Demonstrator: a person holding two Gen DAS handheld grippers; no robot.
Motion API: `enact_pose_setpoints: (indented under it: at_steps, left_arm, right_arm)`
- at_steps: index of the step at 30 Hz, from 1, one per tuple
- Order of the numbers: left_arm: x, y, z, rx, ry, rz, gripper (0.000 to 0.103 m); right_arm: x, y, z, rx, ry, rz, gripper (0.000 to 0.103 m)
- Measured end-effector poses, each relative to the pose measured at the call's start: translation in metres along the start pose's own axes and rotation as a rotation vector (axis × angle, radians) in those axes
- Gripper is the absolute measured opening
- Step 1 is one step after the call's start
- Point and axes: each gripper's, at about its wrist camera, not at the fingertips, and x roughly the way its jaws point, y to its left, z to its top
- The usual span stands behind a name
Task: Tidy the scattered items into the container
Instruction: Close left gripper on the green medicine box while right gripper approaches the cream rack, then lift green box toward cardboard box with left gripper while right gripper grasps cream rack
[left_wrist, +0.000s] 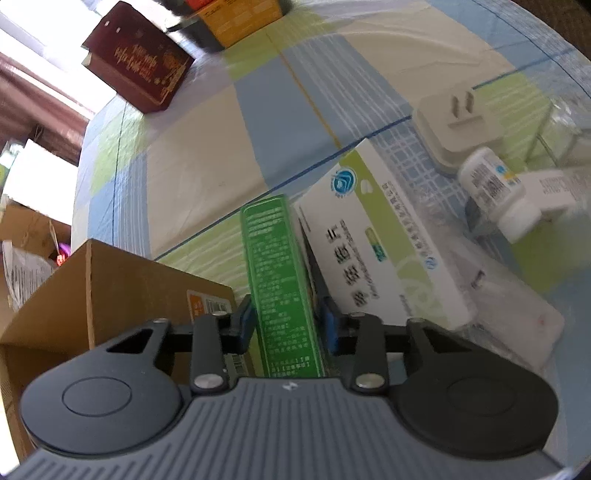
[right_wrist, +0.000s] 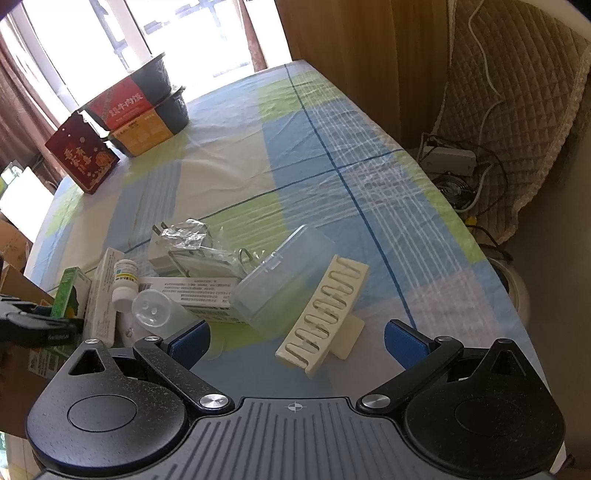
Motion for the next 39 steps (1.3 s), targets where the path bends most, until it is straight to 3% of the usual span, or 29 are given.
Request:
enact_pose_setpoints:
  at_steps: [7, 12, 14, 20, 27, 32, 33, 35, 39]
  left_arm:
    - [-0.018, -0.009, -0.035, -0.015, 0.02, -0.025, 0.027]
    - [-0.001, -0.008, -0.028, -0.052, 0.068, -0.032, 0.037]
    - [0.002, -0.009, -0.027, -0.036, 0.066, -0.013, 0.026]
    - [-0.03, 0.004, -0.044, -0.094, -0.044, -0.006, 0.026]
    - [-0.099, 0.045, -0.069, -0.22, -0.201, -0.132, 0.026]
    - [-0.139, 0.089, -0.08, -0.275, -0.275, -0.13, 0.026]
    - [-0.145, 0.096, -0.083, -0.285, -0.282, -0.124, 0.026]
    - [-0.142, 0.115, -0.094, -0.307, -0.266, -0.109, 0.026]
    - [-0.137, 0.152, -0.115, -0.351, -0.233, -0.08, 0.026]
  right_arm:
    - [0.0, -0.004, 0.0, 0.019, 0.002, -0.012, 0.103]
    - [0.0, -0.004, 0.0, 0.022, 0.004, -0.013, 0.103]
    - [0.001, -0.006, 0.0, 0.031, 0.006, -0.016, 0.103]
    - [0.005, -0.01, 0.001, 0.053, 0.015, -0.018, 0.103]
    - [0.012, -0.004, 0.001, 0.027, 0.027, -0.044, 0.103]
    - [0.019, 0.003, 0.003, -0.002, 0.03, -0.081, 0.103]
    - [0.022, 0.005, 0.003, -0.017, 0.036, -0.099, 0.09]
    - [0.03, 0.007, 0.004, -0.028, 0.069, -0.102, 0.077]
    - [0.042, 0.007, 0.004, -0.028, 0.101, -0.145, 0.076]
